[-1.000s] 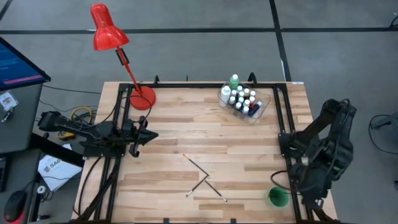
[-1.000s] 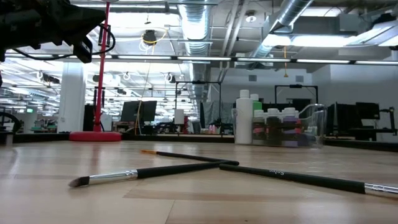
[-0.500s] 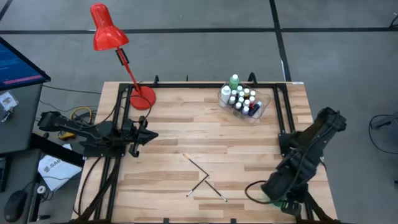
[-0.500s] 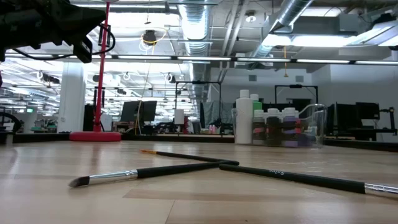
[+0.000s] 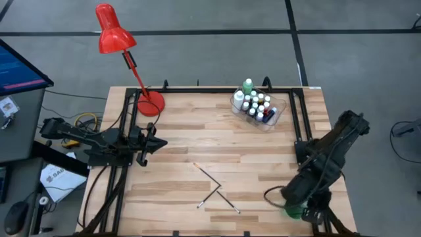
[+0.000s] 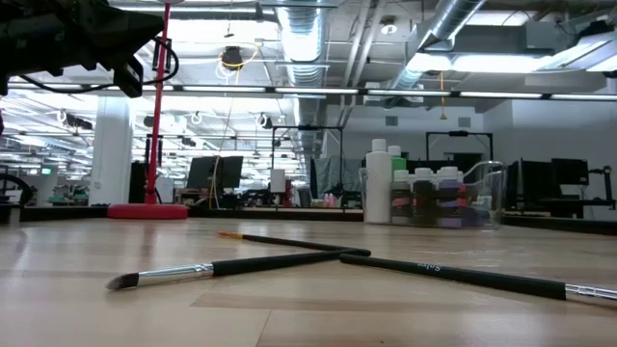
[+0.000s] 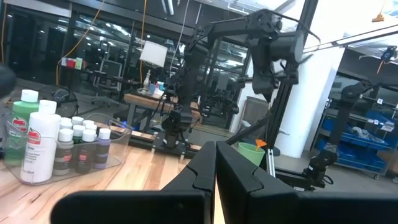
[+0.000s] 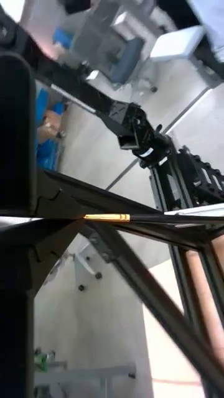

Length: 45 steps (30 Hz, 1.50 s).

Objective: Pick & Place Paint Supplies
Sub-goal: Put the yellow paint brush into the green cup

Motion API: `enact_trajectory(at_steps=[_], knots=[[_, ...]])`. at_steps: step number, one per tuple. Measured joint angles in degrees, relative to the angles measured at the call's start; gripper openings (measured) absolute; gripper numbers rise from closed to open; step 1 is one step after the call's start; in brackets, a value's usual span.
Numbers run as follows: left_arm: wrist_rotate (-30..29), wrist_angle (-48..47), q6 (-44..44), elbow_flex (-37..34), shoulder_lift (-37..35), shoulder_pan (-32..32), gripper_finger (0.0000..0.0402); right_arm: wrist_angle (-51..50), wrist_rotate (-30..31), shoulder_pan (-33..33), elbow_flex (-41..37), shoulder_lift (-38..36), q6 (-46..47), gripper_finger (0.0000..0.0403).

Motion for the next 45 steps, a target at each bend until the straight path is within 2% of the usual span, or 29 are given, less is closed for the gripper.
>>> enact_trajectory(at_steps=[6,11,14,18,30,45], knots=[[-0.01,0.06,0.00,0.00,0.00,0.01,0.0002,-0.02,4.46,1.94,0.02,-4.01,10.86,0.0000],[0.00,0.04,0.00,0.00,0.00,0.00,0.0002,0.04,4.07,3.54,-1.33,-4.37,13.88,0.0000],[-0.02,0.06,0.00,0.00,0.00,0.00,0.0002,-0.03,1.42,3.95,-5.01,-4.32,14.43,0.0000],[-0.02,0.07,0.00,0.00,0.00,0.00,0.0002,-0.03,-1.96,3.44,-9.10,-4.30,11.96,0.0000],[0.00,0.04,0.00,0.02,0.00,0.02,0.0002,0.04,-1.49,-0.95,-10.01,-2.62,7.81,0.0000],[-0.01,0.06,0.00,0.02,0.00,0.01,0.0002,-0.13,-1.30,-5.66,-9.99,7.68,-12.34,0.0000]])
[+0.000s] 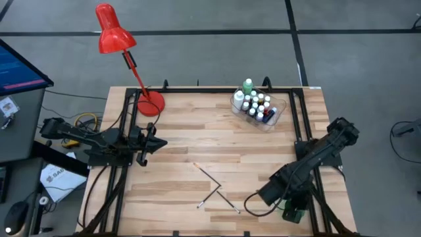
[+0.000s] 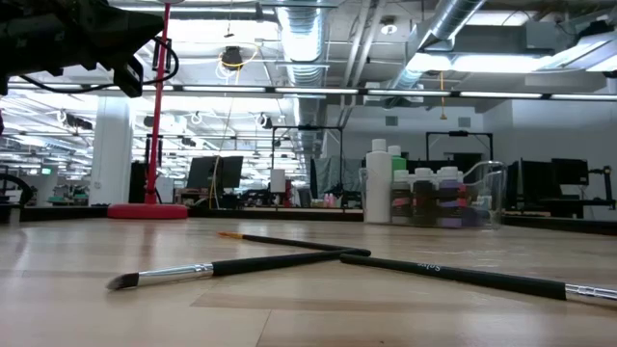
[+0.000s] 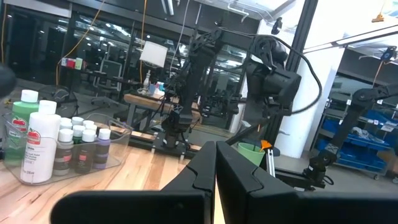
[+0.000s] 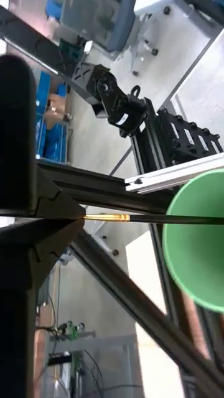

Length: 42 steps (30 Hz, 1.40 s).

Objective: Pick & Place Paint Supplies
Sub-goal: Put the yellow paint brush into the green cup

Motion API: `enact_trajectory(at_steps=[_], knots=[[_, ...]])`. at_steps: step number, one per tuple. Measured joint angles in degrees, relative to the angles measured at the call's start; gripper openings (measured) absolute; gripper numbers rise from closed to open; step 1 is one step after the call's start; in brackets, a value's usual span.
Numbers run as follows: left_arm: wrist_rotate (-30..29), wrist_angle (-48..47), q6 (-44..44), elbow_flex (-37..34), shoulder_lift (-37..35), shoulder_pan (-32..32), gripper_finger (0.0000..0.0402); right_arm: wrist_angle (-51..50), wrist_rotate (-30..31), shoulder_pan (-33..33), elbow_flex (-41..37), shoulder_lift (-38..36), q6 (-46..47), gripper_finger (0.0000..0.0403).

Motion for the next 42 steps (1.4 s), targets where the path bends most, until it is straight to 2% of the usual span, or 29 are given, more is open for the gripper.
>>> enact_trajectory(at_steps=[7,16,20,23,26,31,35,39,42], knots=[[0.00,0.01,0.00,-0.01,0.00,-0.01,0.0002,0.25,1.04,-0.19,-0.01,0.71,-3.30,0.0013],[-0.01,0.01,0.00,-0.02,0.00,0.00,0.0002,0.18,0.92,-0.55,0.02,-2.17,-5.23,0.0091],[0.00,0.03,0.00,-0.01,0.00,0.00,0.0002,0.80,-1.79,-2.02,0.02,-5.48,-3.92,0.0119],[-0.01,0.03,0.00,-0.02,0.00,0.01,0.0002,3.58,-1.68,-4.36,0.61,-8.04,-2.17,0.0133],[0.00,0.03,0.00,-0.01,0.00,0.01,0.0002,9.27,1.08,-7.54,1.49,-10.15,-2.15,0.0143],[0.01,0.03,0.00,-0.01,0.00,0.01,0.0002,25.27,11.44,-13.72,1.90,-11.65,-4.48,0.0150],[0.01,0.02,0.00,-0.02,0.00,-0.01,0.0002,40.91,15.87,-18.55,1.95,-10.55,-17.40,0.0148],[-0.01,0.03,0.00,-0.01,0.00,-0.01,0.0002,58.10,16.21,-22.63,1.97,-7.43,-33.13,0.0141],[0.00,0.03,0.00,-0.01,0.02,0.01,0.0002,69.92,16.21,-24.68,1.97,-4.69,-41.18,0.0136]])
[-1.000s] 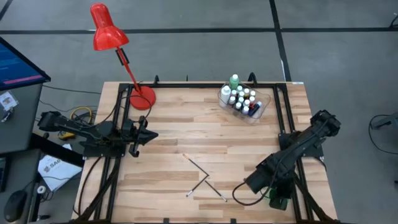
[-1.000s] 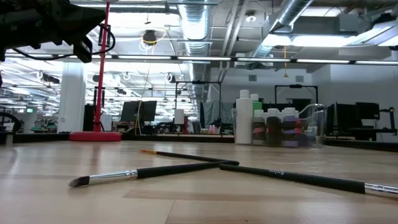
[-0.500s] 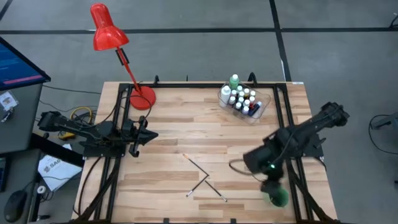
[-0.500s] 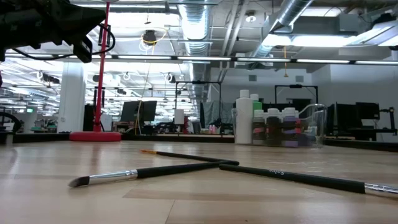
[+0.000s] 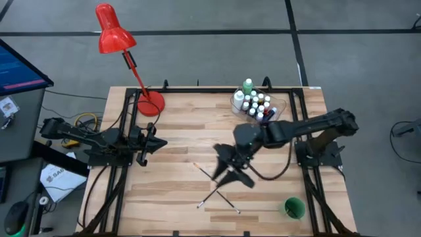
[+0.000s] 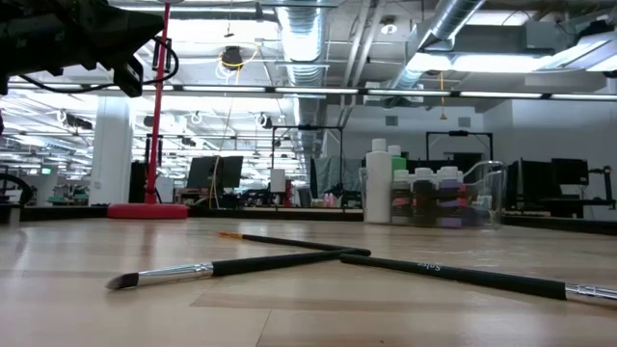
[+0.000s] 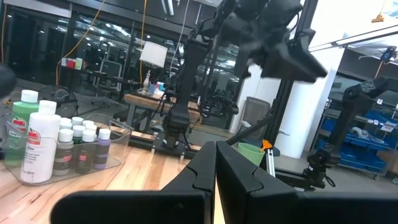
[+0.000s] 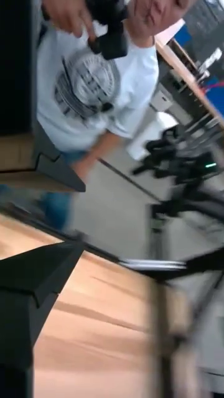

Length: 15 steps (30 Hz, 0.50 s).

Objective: Pick & Place Paint Supplies
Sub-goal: Put the yellow paint brush into the green cup

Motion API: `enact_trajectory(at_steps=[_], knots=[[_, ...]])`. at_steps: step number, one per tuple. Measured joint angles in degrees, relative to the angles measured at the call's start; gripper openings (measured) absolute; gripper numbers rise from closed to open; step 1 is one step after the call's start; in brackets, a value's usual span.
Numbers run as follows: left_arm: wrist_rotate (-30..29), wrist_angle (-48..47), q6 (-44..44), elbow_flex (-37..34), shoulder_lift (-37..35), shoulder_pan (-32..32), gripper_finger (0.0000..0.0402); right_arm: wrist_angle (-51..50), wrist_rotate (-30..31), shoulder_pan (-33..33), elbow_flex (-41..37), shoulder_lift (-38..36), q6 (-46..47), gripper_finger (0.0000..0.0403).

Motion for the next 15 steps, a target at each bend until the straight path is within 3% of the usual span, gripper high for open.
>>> enact_trajectory(at_steps=[3,7,15], knots=[[-0.01,0.01,0.00,0.01,-0.01,0.00,0.0002,8.79,0.00,-1.76,0.02,2.88,-5.49,0.0132],[-0.01,0.02,0.00,0.00,-0.02,0.01,0.0002,12.15,3.90,-4.08,0.02,7.63,-3.20,0.0124],[0.00,0.09,0.00,0.00,0.00,0.00,0.0002,2.36,12.23,-11.69,5.28,21.49,-3.57,0.0114]])
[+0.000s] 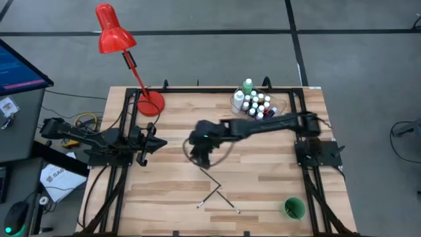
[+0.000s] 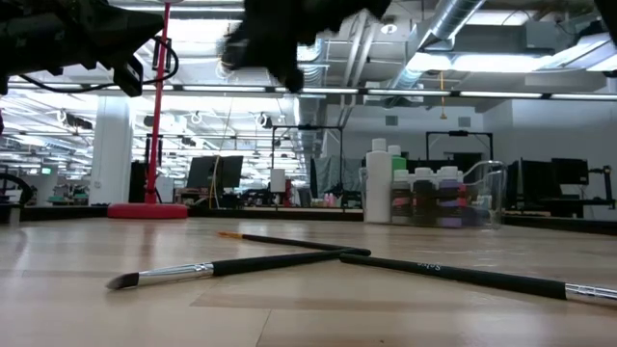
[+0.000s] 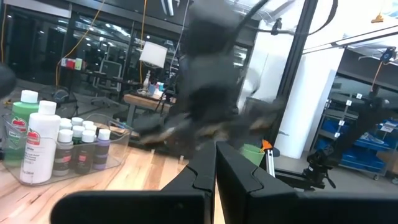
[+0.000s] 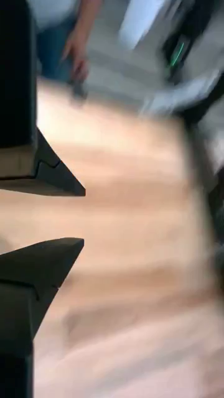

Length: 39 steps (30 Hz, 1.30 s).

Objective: Pick & Place Paint Supplies
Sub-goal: Put the yellow paint brush into the green cup

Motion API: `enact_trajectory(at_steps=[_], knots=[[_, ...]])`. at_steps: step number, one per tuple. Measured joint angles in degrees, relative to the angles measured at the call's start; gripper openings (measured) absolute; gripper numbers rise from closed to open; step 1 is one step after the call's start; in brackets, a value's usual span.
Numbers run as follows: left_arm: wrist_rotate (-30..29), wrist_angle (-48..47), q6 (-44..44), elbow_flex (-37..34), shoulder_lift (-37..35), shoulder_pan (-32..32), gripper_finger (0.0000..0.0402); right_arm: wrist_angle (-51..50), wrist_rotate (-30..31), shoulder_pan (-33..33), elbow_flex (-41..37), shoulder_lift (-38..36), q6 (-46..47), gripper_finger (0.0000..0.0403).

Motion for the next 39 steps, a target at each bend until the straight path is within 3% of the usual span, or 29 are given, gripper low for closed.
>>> enact_trajectory(at_steps=[10,14,19,28,39], knots=[[0.00,0.11,0.00,0.00,0.00,0.01,0.0002,-25.54,8.65,-3.57,21.41,20.29,-5.46,0.0113],[0.00,0.11,0.00,0.01,-0.02,0.01,0.0002,-31.68,10.57,-2.54,27.72,25.80,-6.51,0.0114],[-0.01,0.11,0.00,0.00,-0.02,0.01,0.0002,-40.32,18.88,-0.18,33.55,29.79,-9.49,0.0114],[-0.01,0.15,0.00,0.02,-0.02,0.01,0.0002,-40.06,21.45,3.24,35.90,30.35,-8.13,0.0118],[0.01,0.49,0.00,0.01,-0.02,0.00,0.0002,-38.48,22.36,3.24,35.90,30.34,1.40,0.0209]])
